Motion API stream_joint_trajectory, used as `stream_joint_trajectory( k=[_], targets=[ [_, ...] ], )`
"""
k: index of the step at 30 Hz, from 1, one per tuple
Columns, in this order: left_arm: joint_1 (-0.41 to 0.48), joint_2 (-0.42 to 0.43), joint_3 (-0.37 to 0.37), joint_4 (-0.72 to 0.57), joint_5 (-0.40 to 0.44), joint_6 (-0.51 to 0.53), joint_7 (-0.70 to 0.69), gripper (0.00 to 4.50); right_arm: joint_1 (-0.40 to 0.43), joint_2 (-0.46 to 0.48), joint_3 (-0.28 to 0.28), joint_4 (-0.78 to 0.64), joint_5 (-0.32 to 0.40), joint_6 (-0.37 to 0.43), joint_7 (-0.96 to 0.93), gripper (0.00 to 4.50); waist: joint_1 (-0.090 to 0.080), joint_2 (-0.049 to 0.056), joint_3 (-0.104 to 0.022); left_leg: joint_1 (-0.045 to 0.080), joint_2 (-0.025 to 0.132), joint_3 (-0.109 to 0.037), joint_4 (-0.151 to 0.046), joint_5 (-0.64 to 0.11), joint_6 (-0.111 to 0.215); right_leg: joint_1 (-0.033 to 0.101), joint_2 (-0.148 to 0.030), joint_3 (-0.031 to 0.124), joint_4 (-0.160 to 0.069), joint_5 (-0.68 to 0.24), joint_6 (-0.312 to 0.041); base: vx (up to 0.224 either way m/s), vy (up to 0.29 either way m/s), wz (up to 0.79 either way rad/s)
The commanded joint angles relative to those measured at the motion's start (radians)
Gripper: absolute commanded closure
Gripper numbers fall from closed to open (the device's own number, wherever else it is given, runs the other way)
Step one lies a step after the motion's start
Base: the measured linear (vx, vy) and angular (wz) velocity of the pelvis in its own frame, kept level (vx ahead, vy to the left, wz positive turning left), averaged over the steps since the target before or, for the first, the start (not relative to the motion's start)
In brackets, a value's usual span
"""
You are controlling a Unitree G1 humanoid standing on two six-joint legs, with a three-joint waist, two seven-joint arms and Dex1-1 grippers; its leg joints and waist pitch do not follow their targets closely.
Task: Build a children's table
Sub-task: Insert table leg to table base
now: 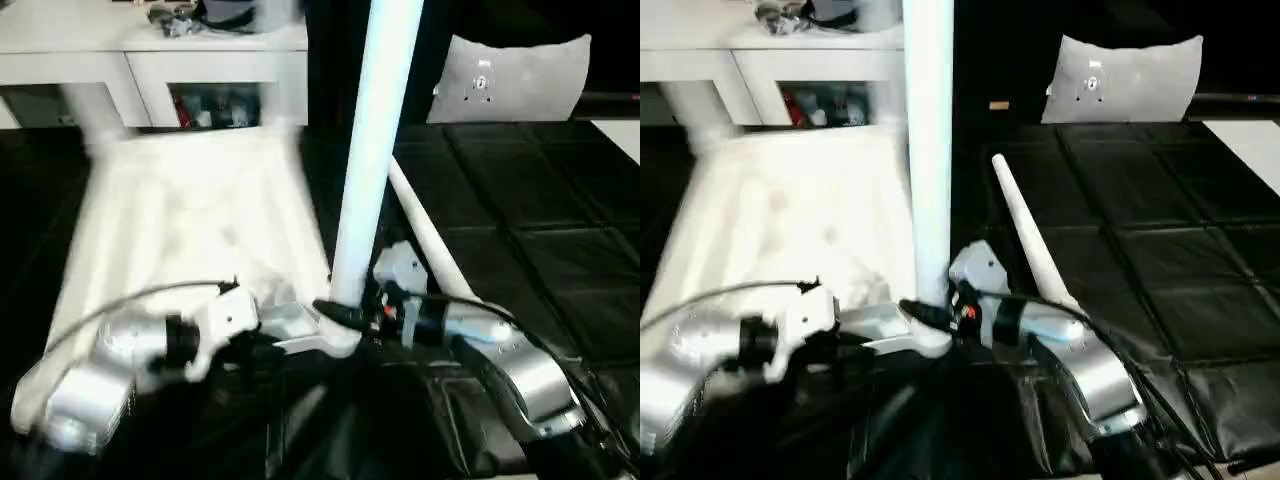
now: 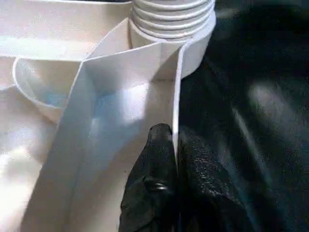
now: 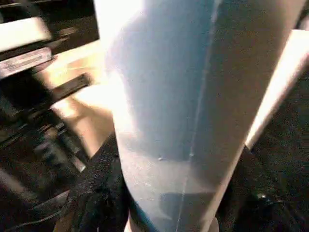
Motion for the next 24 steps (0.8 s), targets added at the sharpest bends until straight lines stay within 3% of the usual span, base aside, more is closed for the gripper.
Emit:
stream_joint_trajectory(
  k=[1,2,4,5,6,9,13,17,19,21,24],
  targets=[
    [0.003,-0.041,-0.028,-0.088,-0.016,0.064,0.057,4.5,0.03,-0.002,0.022,0.12,-0.055,0.05,-0.046,2.61,0.009,0.0,-0.011,0.012,0.071,-0.039,-0.086,-0.392,-0.016,-0.003,-0.081,0.049,-0.104,-0.407,-0.163,0.0,0.0,0.0],
    [-0.003,-0.064,-0.042,-0.097,-0.011,0.08,0.077,4.5,0.026,0.002,0.019,0.128,-0.056,0.056,-0.055,2.61,0.01,0.001,-0.013,0.011,0.068,-0.039,-0.085,-0.39,-0.016,-0.003,-0.081,0.048,-0.105,-0.411,-0.159,0.0,0.0,0.0],
    [-0.064,-0.15,-0.081,-0.056,0.016,0.093,0.152,4.5,0.012,0.019,0.012,0.168,-0.06,0.068,-0.085,2.61,0.009,-0.012,-0.01,0.013,0.068,-0.035,-0.084,-0.387,-0.016,-0.007,-0.076,0.049,-0.107,-0.394,-0.154,0.0,0.0,0.0],
    [-0.076,-0.161,-0.086,-0.044,0.023,0.09,0.162,4.5,0.01,0.022,0.011,0.174,-0.06,0.07,-0.089,2.61,0.009,-0.013,-0.007,0.014,0.066,-0.035,-0.083,-0.4,-0.017,-0.01,-0.076,0.049,-0.11,-0.42,-0.147,0.0,0.0,0.0],
    [-0.076,-0.161,-0.086,-0.044,0.023,0.09,0.162,4.5,0.01,0.022,0.011,0.174,-0.06,0.07,-0.089,2.61,0.014,-0.014,-0.01,0.02,0.063,-0.034,-0.077,-0.409,-0.017,-0.013,-0.08,0.051,-0.117,-0.463,-0.134,0.0,0.0,0.0],
    [-0.116,-0.173,-0.095,0.007,0.079,0.083,0.206,4.5,0.004,0.034,0.007,0.189,-0.064,0.079,-0.103,2.61,0.027,-0.014,-0.012,0.009,0.065,-0.036,-0.082,-0.355,-0.003,-0.007,-0.078,0.051,-0.114,-0.421,-0.11,0.0,0.0,0.0],
    [-0.13,-0.155,-0.092,0.007,0.106,0.113,0.246,4.5,-0.001,0.048,-0.004,0.199,-0.062,0.078,-0.119,2.61,0.029,-0.01,-0.014,0.006,0.065,-0.036,-0.083,-0.348,-0.01,-0.004,-0.075,0.047,-0.105,-0.342,-0.126,0.0,0.0,0.0],
    [-0.134,-0.145,-0.087,0.011,0.112,0.117,0.256,4.5,-0.007,0.063,-0.02,0.208,-0.046,0.084,-0.115,2.61,0.028,-0.01,-0.013,0.008,0.064,-0.037,-0.083,-0.381,-0.016,-0.006,-0.076,0.047,-0.107,-0.365,-0.13,0.0,0.0,0.0],
    [-0.143,-0.131,-0.078,0.02,0.106,0.122,0.245,4.5,-0.012,0.07,-0.029,0.22,-0.043,0.078,-0.12,2.05,0.028,-0.009,-0.014,0.01,0.063,-0.038,-0.083,-0.392,-0.019,-0.008,-0.077,0.047,-0.109,-0.389,-0.124,0.0,0.0,0.0],
    [-0.158,-0.112,-0.076,0.031,0.091,0.133,0.21,4.5,-0.02,0.079,-0.039,0.237,-0.048,0.064,-0.13,1.89,0.027,-0.005,-0.015,0.011,0.063,-0.04,-0.084,-0.402,-0.025,-0.009,-0.078,0.047,-0.11,-0.406,-0.127,0.0,0.0,0.0],
    [-0.179,-0.087,-0.08,0.049,0.083,0.138,0.183,4.5,-0.024,0.083,-0.044,0.25,-0.055,0.041,-0.132,1.49,0.03,-0.008,-0.02,0.007,0.064,-0.038,-0.083,-0.357,-0.023,-0.005,-0.076,0.046,-0.101,-0.323,-0.136,0.0,0.0,0.0]
  ],
)
